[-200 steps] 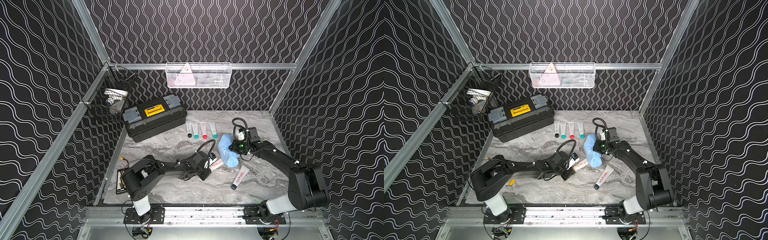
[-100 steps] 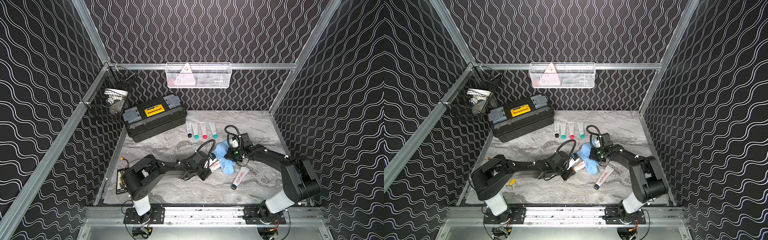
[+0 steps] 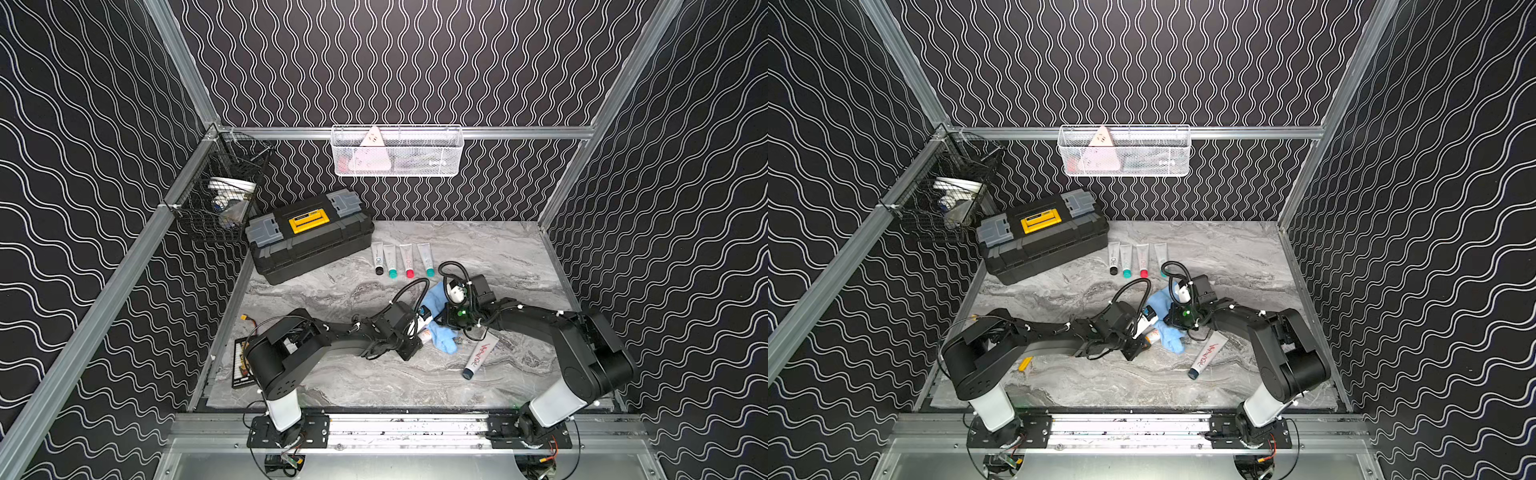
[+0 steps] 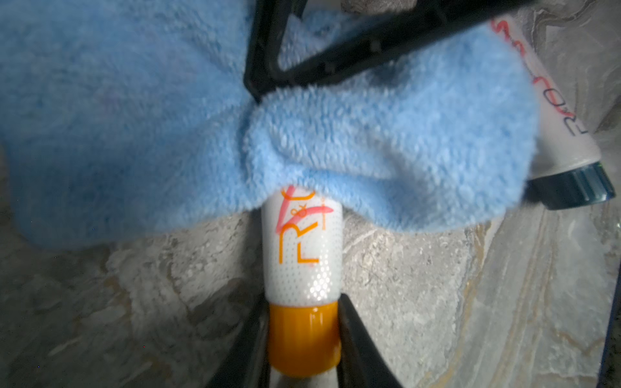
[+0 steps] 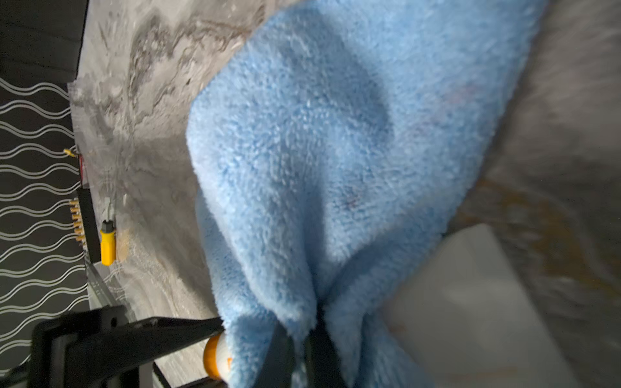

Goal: Wipe the surface of the toothpaste tube
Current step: Wipe the dirt from the toothpaste tube.

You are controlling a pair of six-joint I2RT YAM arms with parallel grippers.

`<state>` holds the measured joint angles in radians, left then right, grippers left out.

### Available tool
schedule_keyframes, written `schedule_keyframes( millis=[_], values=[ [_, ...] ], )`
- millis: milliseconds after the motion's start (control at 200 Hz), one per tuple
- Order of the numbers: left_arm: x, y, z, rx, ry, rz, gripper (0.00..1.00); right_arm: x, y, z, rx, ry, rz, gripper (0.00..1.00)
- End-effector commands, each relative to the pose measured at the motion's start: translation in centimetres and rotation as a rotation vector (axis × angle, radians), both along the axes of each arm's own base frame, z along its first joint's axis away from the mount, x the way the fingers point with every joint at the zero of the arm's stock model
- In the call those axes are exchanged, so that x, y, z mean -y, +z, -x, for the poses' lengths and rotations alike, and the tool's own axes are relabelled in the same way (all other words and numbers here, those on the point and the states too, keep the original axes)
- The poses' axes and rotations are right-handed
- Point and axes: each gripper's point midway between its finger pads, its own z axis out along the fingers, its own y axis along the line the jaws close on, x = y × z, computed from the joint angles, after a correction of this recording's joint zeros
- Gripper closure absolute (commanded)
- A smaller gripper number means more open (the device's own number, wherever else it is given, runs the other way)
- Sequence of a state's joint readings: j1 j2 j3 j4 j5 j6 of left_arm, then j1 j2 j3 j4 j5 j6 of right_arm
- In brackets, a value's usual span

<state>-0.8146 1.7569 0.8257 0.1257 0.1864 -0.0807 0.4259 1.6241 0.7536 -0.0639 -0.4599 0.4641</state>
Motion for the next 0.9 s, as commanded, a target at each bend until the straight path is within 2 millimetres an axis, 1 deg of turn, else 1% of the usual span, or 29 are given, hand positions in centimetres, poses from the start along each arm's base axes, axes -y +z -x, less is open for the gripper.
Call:
schedule_keyframes(
  millis=[0, 125, 275, 355, 490, 575, 711, 791, 856, 896],
  values=[
    [0.4, 0.6, -0.7, 0.022, 0.008, 0.025, 0.80, -1.3, -0.6, 2.7, -0.082, 0.042, -0.014, 1.00],
    [0.2, 0.7, -0.8, 0.024, 0.013, 0.027, 0.80, -3.2, -0.7, 4.5, -0.096, 0.090, -0.039, 1.00],
    [0.1, 0.7, -1.0, 0.023, 0.018, 0.026, 0.80, -4.8, -0.4, 5.7, -0.102, 0.118, -0.069, 1.00],
    [0.2, 0.8, -0.9, 0.024, 0.016, 0.029, 0.80, -4.8, -0.6, 5.8, -0.103, 0.112, -0.070, 1.00],
    [0.1, 0.8, -0.9, 0.024, 0.017, 0.030, 0.80, -4.3, -1.2, 5.6, -0.101, 0.099, -0.034, 1.00],
    [0.1, 0.9, -0.9, 0.024, 0.018, 0.033, 0.80, -3.6, -1.7, 5.1, -0.097, 0.078, 0.003, 1.00],
    [0.1, 0.9, -0.9, 0.027, 0.018, 0.033, 0.80, -1.6, -2.6, 3.8, -0.109, 0.014, 0.030, 1.00],
    [0.0, 0.9, -0.9, 0.026, 0.018, 0.033, 0.81, 0.1, -3.0, 3.1, -0.115, -0.035, 0.071, 1.00],
    [0.1, 1.0, -1.0, 0.028, 0.018, 0.035, 0.81, 2.1, -3.3, 2.3, -0.101, -0.087, 0.147, 1.00],
    [0.0, 1.0, -1.0, 0.028, 0.018, 0.035, 0.81, 2.7, -3.3, 2.0, -0.087, -0.100, 0.182, 1.00]
  ],
)
